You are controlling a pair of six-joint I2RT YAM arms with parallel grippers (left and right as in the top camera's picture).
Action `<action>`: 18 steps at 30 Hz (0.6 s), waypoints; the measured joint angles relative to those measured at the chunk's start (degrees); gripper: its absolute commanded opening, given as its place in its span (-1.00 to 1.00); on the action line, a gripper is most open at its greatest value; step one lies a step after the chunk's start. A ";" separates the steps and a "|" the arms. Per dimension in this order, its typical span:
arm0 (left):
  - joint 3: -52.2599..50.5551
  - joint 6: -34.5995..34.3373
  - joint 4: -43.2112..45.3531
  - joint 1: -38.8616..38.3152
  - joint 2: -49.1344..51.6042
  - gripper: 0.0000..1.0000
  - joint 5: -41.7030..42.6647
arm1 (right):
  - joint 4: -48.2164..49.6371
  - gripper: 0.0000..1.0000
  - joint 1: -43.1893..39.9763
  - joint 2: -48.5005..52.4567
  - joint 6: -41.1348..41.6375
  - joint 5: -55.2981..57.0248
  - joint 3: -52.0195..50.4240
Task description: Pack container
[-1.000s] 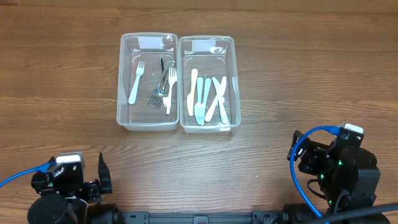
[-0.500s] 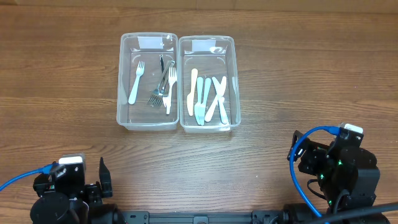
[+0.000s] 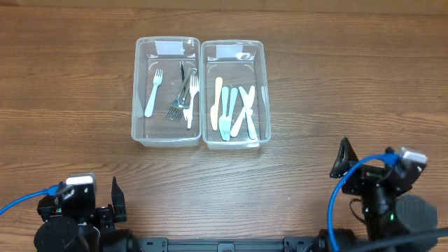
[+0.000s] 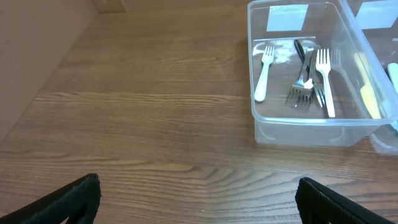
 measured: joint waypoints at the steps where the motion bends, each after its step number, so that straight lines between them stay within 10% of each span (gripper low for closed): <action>1: 0.00 0.00 0.00 0.00 0.00 1.00 -0.04 | 3.10 1.00 0.24 -1.95 -0.57 0.02 -2.32; 18: -0.09 0.00 0.00 0.00 0.00 1.00 -0.17 | 37.90 1.00 1.53 -17.33 -4.39 -0.02 -33.55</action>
